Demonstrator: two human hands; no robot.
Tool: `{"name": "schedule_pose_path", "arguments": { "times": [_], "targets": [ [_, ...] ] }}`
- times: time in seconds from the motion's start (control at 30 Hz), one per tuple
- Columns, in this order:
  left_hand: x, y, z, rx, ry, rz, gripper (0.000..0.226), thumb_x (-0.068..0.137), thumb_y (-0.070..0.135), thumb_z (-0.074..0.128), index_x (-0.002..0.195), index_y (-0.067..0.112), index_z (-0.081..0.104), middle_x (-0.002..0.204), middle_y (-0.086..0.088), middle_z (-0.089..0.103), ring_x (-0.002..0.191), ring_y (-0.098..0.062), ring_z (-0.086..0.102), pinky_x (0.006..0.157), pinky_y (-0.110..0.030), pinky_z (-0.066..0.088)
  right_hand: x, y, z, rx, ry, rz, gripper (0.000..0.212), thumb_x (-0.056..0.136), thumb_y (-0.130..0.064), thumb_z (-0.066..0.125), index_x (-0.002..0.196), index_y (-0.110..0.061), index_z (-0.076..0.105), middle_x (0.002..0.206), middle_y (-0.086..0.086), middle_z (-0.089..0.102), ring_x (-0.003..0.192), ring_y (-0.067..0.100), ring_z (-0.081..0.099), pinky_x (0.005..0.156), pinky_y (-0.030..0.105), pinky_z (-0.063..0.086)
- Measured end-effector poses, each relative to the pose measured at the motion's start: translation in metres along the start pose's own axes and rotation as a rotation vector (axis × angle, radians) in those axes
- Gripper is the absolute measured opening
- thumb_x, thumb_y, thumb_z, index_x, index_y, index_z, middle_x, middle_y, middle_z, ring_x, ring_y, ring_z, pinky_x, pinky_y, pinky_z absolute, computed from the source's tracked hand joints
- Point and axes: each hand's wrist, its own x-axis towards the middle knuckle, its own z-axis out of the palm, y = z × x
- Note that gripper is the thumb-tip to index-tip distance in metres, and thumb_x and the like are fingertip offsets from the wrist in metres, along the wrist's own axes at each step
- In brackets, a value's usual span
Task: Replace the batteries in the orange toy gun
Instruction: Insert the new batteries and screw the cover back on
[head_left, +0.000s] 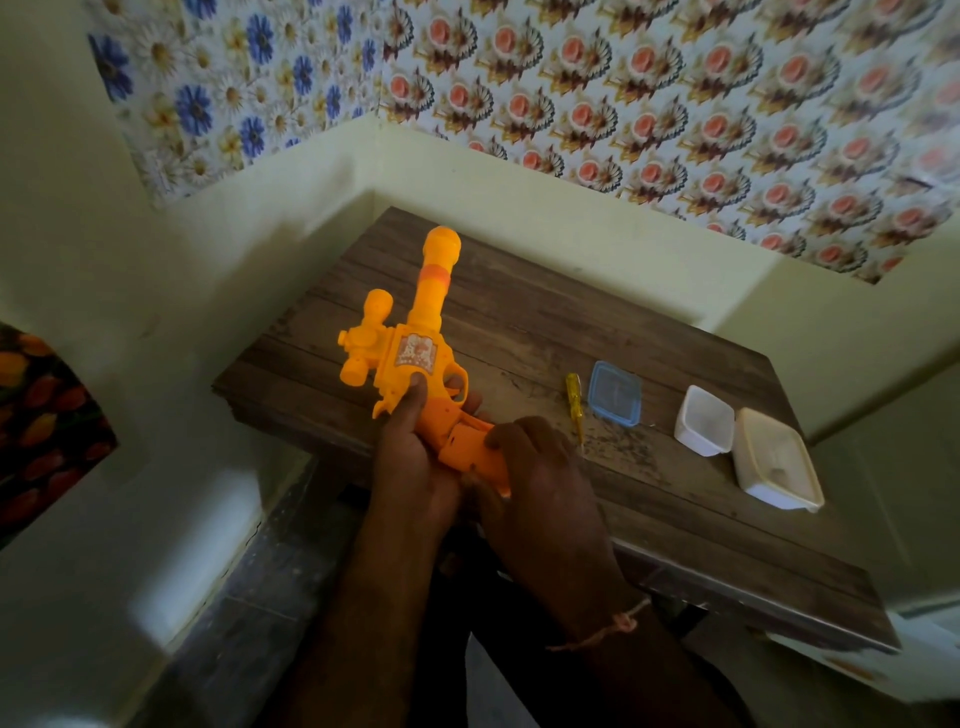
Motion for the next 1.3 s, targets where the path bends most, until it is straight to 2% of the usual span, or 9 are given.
{"name": "schedule_pose_path", "arguments": {
  "times": [0.1,0.3,0.43,0.53,0.7,0.9,1.0,1.13,1.3],
  "targets": [
    [0.0,0.0,0.0,-0.006,-0.022,-0.012,0.06,0.085,0.049,0.056,0.127,0.007,0.058,0.1,-0.016,0.066,0.086,-0.03,0.063,0.076,-0.041,0.051,0.0,0.001,0.001,0.009,0.026,-0.005,0.045,0.088,-0.047,0.056,0.127,-0.03,0.044,0.13,-0.007,0.042,0.115,0.011,0.042,0.089,0.032,0.048],
    [0.0,0.001,-0.001,0.026,-0.016,-0.023,0.059,0.085,0.051,0.057,0.127,0.009,0.058,0.101,-0.015,0.067,0.087,-0.031,0.064,0.074,-0.041,0.053,-0.002,0.002,0.008,0.07,0.075,0.01,0.049,0.086,-0.049,0.058,0.13,-0.027,0.05,0.128,-0.007,0.046,0.111,0.011,0.047,0.087,0.031,0.048],
    [-0.001,0.002,-0.001,0.011,-0.028,0.0,0.057,0.091,0.049,0.053,0.131,0.009,0.056,0.102,-0.017,0.067,0.086,-0.03,0.065,0.072,-0.041,0.053,-0.003,0.003,0.006,0.354,0.087,0.112,0.042,0.085,-0.042,0.064,0.125,-0.033,0.054,0.114,-0.016,0.051,0.095,-0.003,0.049,0.079,0.018,0.044],
    [-0.003,0.002,0.0,0.01,-0.015,-0.012,0.058,0.091,0.05,0.053,0.13,0.007,0.058,0.114,-0.02,0.065,0.092,-0.031,0.064,0.073,-0.041,0.053,-0.004,0.002,0.007,0.568,0.083,0.205,0.043,0.082,-0.038,0.068,0.123,-0.035,0.054,0.105,-0.024,0.05,0.094,-0.003,0.051,0.076,0.017,0.044],
    [-0.005,0.002,0.001,0.022,-0.008,0.02,0.05,0.092,0.047,0.055,0.125,0.011,0.06,0.106,-0.017,0.07,0.099,-0.034,0.066,0.078,-0.046,0.053,-0.005,0.005,0.016,0.47,0.155,0.108,0.042,0.08,-0.038,0.07,0.12,-0.031,0.059,0.105,-0.03,0.049,0.098,-0.003,0.051,0.083,0.022,0.047],
    [-0.005,0.0,0.002,0.051,-0.001,0.025,0.054,0.091,0.048,0.056,0.132,0.013,0.056,0.101,-0.014,0.073,0.089,-0.03,0.071,0.08,-0.047,0.054,-0.005,0.008,0.023,0.252,0.227,0.02,0.041,0.08,-0.038,0.07,0.118,-0.025,0.059,0.111,-0.01,0.055,0.096,-0.002,0.044,0.079,0.013,0.037],
    [-0.006,0.0,0.002,0.05,-0.039,0.04,0.049,0.096,0.045,0.051,0.131,0.012,0.056,0.088,-0.008,0.075,0.077,-0.023,0.073,0.074,-0.042,0.055,-0.007,0.008,0.021,0.238,0.184,0.01,0.045,0.082,-0.038,0.069,0.124,-0.027,0.056,0.114,-0.008,0.051,0.097,0.001,0.044,0.078,0.012,0.038],
    [-0.006,-0.001,0.001,0.051,-0.053,0.011,0.055,0.095,0.047,0.052,0.138,0.013,0.052,0.094,-0.011,0.074,0.075,-0.025,0.072,0.062,-0.039,0.057,-0.007,0.009,0.017,0.175,0.09,0.004,0.055,0.087,-0.045,0.06,0.138,-0.033,0.043,0.121,-0.006,0.042,0.1,0.003,0.038,0.082,0.019,0.041],
    [-0.008,-0.001,0.002,0.062,-0.076,0.002,0.052,0.095,0.048,0.051,0.132,0.011,0.057,0.096,-0.014,0.073,0.078,-0.027,0.07,0.071,-0.041,0.057,-0.009,0.01,0.016,0.114,0.06,-0.032,0.056,0.089,-0.048,0.054,0.141,-0.037,0.035,0.122,-0.006,0.037,0.101,0.003,0.034,0.08,0.018,0.035]
  ]
}}
